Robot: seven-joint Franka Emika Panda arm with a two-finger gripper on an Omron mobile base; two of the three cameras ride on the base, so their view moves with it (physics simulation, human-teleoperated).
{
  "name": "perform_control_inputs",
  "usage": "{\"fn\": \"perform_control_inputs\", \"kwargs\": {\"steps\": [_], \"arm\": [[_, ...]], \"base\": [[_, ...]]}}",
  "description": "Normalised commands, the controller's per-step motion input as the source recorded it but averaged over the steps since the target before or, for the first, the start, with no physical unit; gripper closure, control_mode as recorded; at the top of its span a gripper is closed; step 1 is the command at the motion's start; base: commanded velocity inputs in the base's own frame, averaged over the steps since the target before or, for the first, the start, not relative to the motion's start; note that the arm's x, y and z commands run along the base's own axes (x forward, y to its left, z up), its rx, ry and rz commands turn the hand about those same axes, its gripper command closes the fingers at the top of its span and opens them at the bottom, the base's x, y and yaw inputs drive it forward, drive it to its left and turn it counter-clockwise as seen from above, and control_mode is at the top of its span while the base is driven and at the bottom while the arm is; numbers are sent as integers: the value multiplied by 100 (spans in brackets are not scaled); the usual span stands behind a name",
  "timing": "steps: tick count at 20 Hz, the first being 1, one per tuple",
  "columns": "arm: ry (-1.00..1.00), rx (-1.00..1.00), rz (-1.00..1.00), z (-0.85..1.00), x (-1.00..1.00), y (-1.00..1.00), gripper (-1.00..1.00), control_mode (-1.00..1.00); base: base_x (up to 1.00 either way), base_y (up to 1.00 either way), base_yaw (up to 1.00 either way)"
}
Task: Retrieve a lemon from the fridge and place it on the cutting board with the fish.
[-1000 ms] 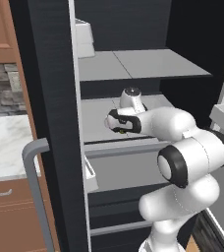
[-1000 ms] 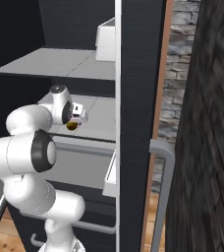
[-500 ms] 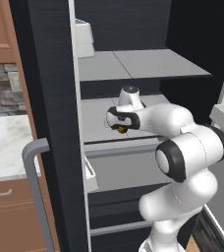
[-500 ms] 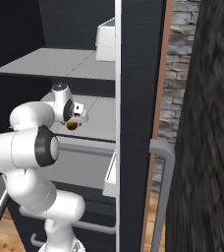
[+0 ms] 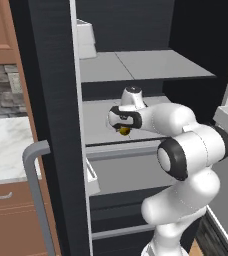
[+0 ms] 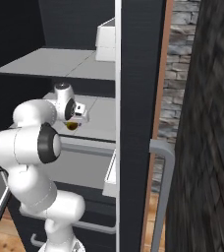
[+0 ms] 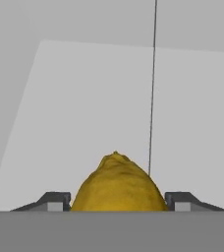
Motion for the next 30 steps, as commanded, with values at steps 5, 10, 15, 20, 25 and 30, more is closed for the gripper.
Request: {"fn": "perform_control_inputs", "kwargs": {"steps": [5, 10, 15, 20, 25, 30], "arm": [[0, 0, 0, -6, 1, 0, 100, -100], [-11, 0, 0, 2, -28, 0, 100, -100], [-6, 0, -2, 35, -65, -3, 100, -100], [1, 0, -9, 42, -91, -34, 100, -100], [0, -1, -12, 12, -99, -38, 100, -100], [0, 0, -11, 2, -100, -29, 100, -100]], "base": [[0, 0, 0], [0, 0, 0], [0, 0, 0], [0, 0, 0], [0, 0, 0], [0, 0, 0]]}}
